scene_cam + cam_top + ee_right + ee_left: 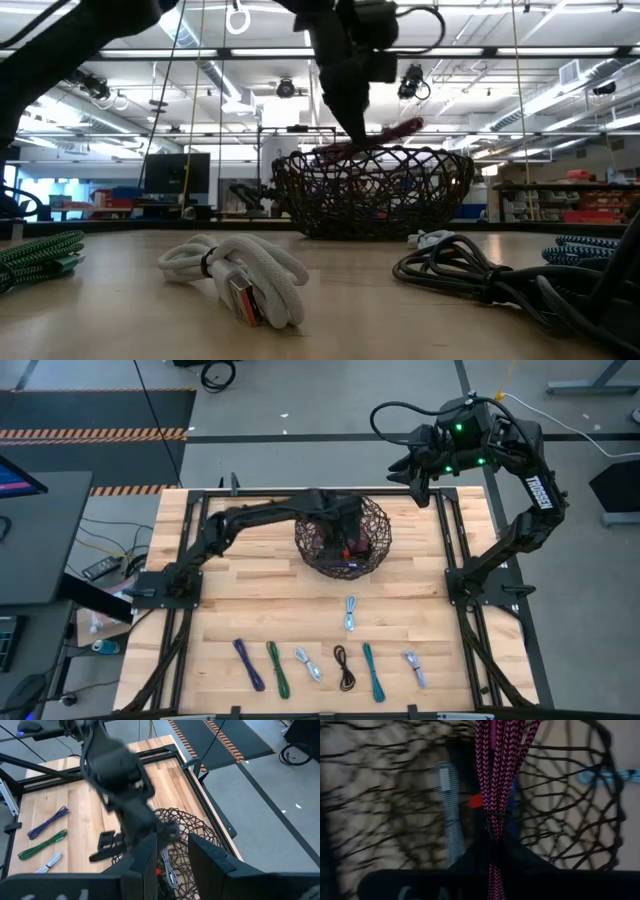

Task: Pick and place USB-C Cables
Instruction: Put the purple charger cable into the black mesh basket, then put the right gray charger cable into the black mesh basket

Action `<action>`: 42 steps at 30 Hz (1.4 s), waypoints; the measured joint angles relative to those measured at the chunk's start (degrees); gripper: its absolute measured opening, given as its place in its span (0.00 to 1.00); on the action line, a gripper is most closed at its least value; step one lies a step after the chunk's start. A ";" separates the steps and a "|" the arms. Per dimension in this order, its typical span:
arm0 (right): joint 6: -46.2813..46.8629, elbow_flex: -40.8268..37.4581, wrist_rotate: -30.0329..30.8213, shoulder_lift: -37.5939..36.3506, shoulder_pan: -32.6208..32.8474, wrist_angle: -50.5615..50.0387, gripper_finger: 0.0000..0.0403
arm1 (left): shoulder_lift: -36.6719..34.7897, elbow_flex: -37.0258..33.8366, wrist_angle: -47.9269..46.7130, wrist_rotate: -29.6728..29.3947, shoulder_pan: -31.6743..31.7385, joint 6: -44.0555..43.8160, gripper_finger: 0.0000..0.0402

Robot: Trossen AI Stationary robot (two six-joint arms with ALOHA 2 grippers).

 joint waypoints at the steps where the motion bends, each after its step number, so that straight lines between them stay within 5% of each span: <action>1: 0.00 0.00 0.00 0.00 -0.02 0.11 0.29 | 0.54 0.00 0.16 0.38 -0.32 -0.25 0.05; 15: 0.00 0.00 0.00 0.00 -0.01 0.54 0.29 | 3.97 0.00 1.53 0.54 0.52 -1.45 0.06; 28: -0.59 0.00 0.00 0.00 -0.02 0.49 0.29 | 3.39 0.11 1.14 0.49 0.46 -4.33 0.45; 42: 0.23 0.00 0.42 0.00 -0.17 -6.20 0.29 | -11.55 0.17 -13.66 -2.74 2.53 -21.43 0.50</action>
